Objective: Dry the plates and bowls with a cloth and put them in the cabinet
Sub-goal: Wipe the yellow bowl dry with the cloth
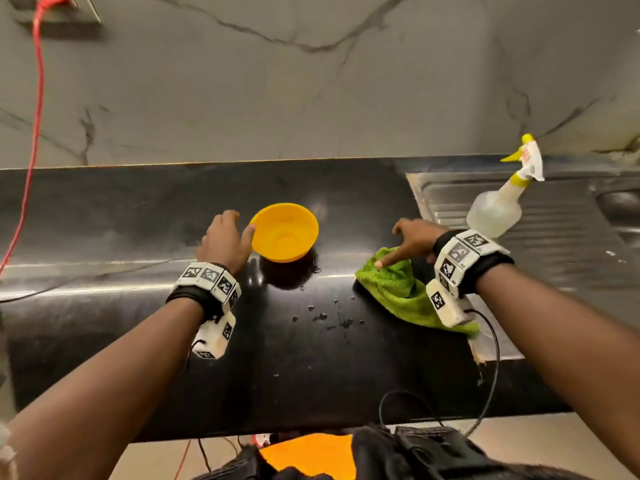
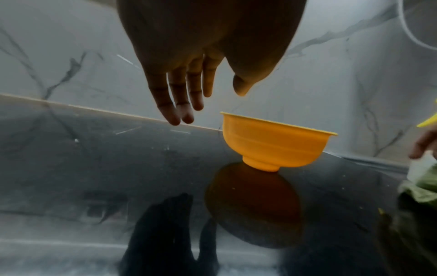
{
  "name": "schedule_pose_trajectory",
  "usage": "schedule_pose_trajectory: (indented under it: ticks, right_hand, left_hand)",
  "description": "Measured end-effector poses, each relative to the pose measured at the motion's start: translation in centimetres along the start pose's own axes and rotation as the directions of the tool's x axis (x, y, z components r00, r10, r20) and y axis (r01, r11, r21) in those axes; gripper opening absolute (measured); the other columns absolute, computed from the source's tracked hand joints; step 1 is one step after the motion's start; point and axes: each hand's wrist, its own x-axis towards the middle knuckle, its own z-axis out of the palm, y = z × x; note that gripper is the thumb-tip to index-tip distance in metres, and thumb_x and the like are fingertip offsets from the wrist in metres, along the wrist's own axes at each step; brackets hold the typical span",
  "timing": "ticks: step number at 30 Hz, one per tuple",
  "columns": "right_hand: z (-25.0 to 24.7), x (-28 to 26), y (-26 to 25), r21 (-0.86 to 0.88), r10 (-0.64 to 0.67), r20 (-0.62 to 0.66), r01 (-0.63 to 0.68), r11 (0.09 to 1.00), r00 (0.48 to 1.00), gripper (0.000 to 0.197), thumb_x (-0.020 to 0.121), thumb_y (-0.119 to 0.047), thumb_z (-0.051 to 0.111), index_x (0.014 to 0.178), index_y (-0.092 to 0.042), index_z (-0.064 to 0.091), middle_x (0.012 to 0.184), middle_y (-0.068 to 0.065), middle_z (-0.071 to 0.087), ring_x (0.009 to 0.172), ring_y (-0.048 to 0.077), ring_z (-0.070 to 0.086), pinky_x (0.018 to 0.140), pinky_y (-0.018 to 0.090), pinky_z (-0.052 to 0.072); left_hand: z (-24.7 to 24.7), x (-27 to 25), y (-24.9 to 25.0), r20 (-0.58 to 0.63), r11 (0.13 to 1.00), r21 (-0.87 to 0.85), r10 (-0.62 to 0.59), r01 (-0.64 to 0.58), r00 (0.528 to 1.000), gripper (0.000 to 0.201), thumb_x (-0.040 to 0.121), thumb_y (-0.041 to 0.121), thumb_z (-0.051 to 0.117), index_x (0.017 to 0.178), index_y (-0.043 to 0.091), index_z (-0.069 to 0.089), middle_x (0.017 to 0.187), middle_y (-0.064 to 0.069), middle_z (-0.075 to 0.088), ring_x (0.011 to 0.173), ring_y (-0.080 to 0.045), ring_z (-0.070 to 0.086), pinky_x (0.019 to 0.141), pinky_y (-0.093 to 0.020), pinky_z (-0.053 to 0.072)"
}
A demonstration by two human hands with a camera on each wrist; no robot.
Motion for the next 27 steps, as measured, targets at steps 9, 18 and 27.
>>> schedule_pose_trajectory:
  ticks: [9, 18, 27]
  right_hand:
    - [3.7, 0.3, -0.3, 0.053, 0.009, 0.005, -0.009, 0.999, 1.0, 0.049, 0.069, -0.042, 0.085, 0.105, -0.012, 0.069, 0.111, 0.011, 0.069, 0.101, 0.027, 0.064, 0.082, 0.03, 0.053]
    - [-0.5, -0.7, -1.2, 0.624, -0.093, -0.295, 0.265, 0.735, 0.951, 0.017, 0.064, -0.03, 0.073, 0.061, -0.016, 0.065, 0.065, 0.004, 0.061, 0.067, 0.021, 0.058, 0.073, 0.048, 0.054]
    - [-1.5, -1.0, -6.7, 0.871, -0.04, -0.487, 0.488, 0.051, 0.873, 0.013, 0.086, -0.02, 0.069, 0.084, -0.012, 0.06, 0.08, 0.011, 0.061, 0.079, 0.026, 0.061, 0.078, 0.044, 0.053]
  left_hand:
    - [2.1, 0.7, 0.6, 0.01, 0.994, 0.001, -0.112, 0.112, 0.994, 0.033, 0.098, 0.043, 0.055, 0.105, 0.011, 0.053, 0.102, -0.014, 0.062, 0.095, -0.036, 0.058, 0.073, -0.04, 0.043]
    - [3.0, 1.4, 1.6, -0.059, 0.981, -0.193, -0.046, 0.033, 0.997, 0.029, 0.094, 0.017, 0.055, 0.068, 0.011, 0.042, 0.067, -0.005, 0.044, 0.069, -0.025, 0.044, 0.06, -0.034, 0.029]
    - [2.0, -0.7, 5.1, -0.203, 0.891, -0.369, 0.198, -0.263, 0.959, 0.03, 0.079, 0.022, 0.055, 0.062, -0.001, 0.05, 0.062, -0.008, 0.053, 0.06, -0.019, 0.046, 0.059, -0.03, 0.037]
